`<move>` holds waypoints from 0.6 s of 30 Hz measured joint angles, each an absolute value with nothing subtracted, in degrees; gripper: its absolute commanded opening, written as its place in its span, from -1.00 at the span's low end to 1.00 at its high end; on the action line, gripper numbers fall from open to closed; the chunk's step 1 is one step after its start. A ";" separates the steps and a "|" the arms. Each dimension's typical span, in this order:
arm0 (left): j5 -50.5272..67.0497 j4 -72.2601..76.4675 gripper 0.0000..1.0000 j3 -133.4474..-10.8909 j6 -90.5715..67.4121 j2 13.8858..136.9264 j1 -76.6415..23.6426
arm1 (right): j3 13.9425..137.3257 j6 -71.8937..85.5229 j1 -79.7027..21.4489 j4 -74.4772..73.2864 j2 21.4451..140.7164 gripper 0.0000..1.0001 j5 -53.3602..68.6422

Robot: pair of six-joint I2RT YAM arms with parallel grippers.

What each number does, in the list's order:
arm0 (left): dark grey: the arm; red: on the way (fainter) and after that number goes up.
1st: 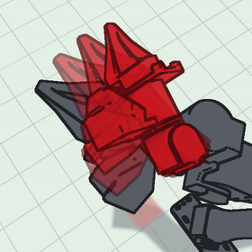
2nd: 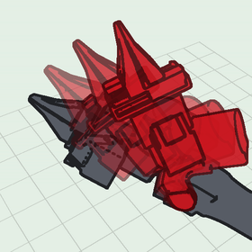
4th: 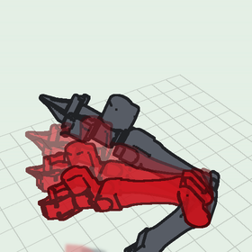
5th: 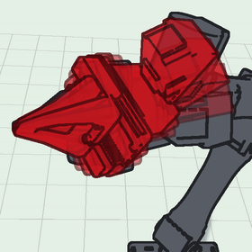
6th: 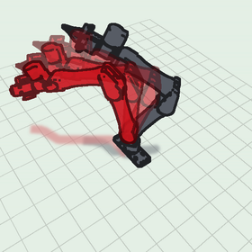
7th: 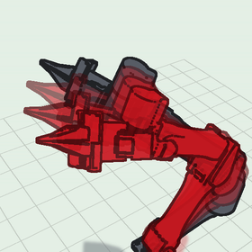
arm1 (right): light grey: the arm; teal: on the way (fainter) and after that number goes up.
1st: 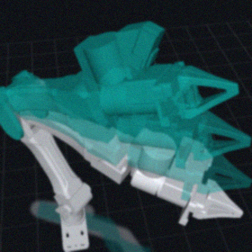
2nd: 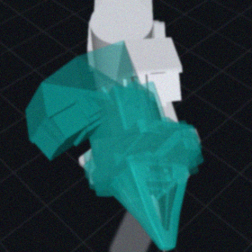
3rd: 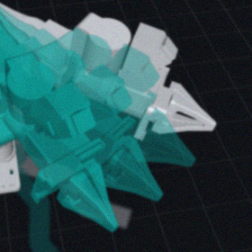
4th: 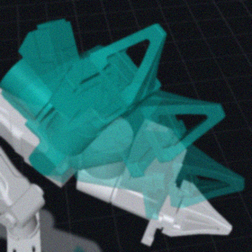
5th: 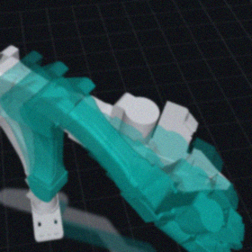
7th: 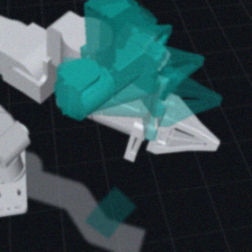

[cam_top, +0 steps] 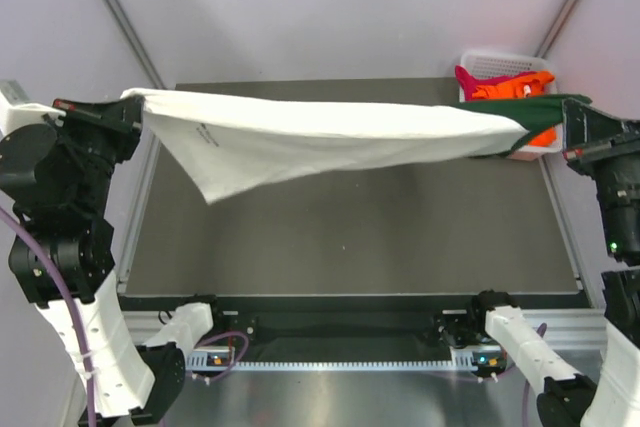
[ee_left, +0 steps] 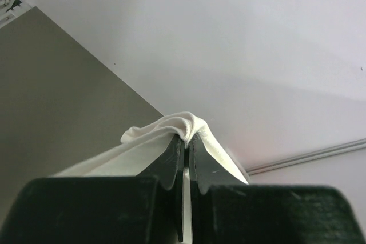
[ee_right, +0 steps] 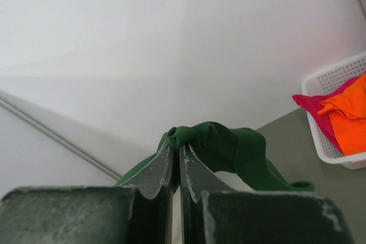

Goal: Fold and stack the t-shirts
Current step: Fold the tshirt

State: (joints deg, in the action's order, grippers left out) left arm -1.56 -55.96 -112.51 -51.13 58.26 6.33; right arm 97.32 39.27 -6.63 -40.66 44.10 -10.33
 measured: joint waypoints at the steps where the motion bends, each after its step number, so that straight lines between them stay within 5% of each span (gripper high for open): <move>1: -1.56 -56.31 -1.00 -112.53 -51.24 57.80 6.33 | 97.58 39.29 -6.63 -41.01 43.31 -1.00 -10.26; 18: -0.78 -53.63 -1.00 -100.73 -51.70 64.66 6.33 | 96.90 39.07 -6.63 -41.67 51.62 -1.00 -9.82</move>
